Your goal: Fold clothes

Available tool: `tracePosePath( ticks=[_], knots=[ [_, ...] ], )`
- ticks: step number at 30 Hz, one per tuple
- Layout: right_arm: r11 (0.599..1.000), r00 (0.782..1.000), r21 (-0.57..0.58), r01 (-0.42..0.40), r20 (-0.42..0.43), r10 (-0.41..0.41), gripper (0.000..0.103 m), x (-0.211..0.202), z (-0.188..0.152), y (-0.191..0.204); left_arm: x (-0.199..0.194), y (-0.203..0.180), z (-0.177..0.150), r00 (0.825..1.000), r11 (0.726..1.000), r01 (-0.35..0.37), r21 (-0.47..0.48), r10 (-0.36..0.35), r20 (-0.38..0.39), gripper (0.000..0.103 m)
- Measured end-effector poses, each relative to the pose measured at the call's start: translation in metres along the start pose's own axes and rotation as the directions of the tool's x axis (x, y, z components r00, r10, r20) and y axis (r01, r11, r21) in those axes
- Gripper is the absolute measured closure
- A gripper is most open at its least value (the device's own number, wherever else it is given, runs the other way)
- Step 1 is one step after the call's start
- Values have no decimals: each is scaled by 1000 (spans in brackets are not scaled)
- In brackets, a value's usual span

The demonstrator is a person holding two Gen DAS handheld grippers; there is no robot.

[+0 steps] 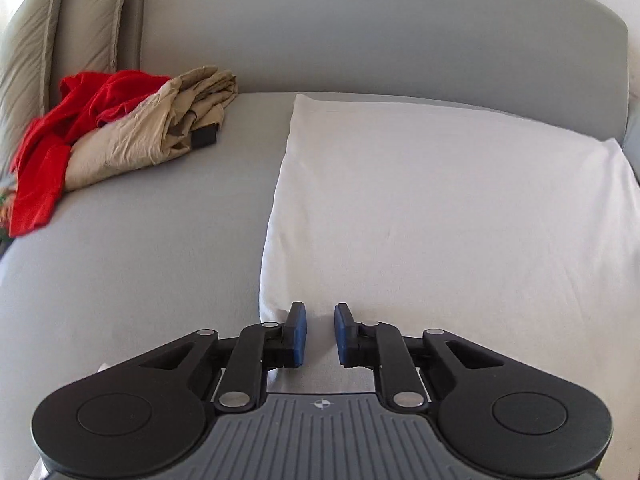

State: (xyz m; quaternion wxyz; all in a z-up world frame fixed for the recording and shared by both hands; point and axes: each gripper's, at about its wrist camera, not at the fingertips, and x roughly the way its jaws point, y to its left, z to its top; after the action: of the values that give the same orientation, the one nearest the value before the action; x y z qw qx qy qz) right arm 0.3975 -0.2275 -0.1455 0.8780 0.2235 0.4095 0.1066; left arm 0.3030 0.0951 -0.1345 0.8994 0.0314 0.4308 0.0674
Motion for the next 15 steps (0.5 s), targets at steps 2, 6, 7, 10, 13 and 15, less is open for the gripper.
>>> tracePosePath(
  ticks=[2,6,7,10,13,15],
  knots=[
    [996,999,-92,12,-36,-16,80,19,2,0,1,-1,-2,1000,999,-17,38,17,2,85],
    [965,965,95,244,78,-251,103,-17,-17,-38,2,10,-4,1000,1000,0,15,0,1,82],
    [936,939,158,313,94,-330,103,-28,-20,-50,2,12,-4,1000,1000,5,6,-5,1,81],
    [916,923,160,369,54,-381,103,-37,-22,-68,4,9,-3,1000,1000,-2,18,2,1,81],
    [935,940,137,326,58,-336,97,-53,-15,-44,-9,8,-1,1000,1000,-7,13,8,-23,82],
    [957,956,85,276,78,-282,90,-68,-19,-18,-29,11,-6,998,998,52,-18,-53,-45,84]
  ],
)
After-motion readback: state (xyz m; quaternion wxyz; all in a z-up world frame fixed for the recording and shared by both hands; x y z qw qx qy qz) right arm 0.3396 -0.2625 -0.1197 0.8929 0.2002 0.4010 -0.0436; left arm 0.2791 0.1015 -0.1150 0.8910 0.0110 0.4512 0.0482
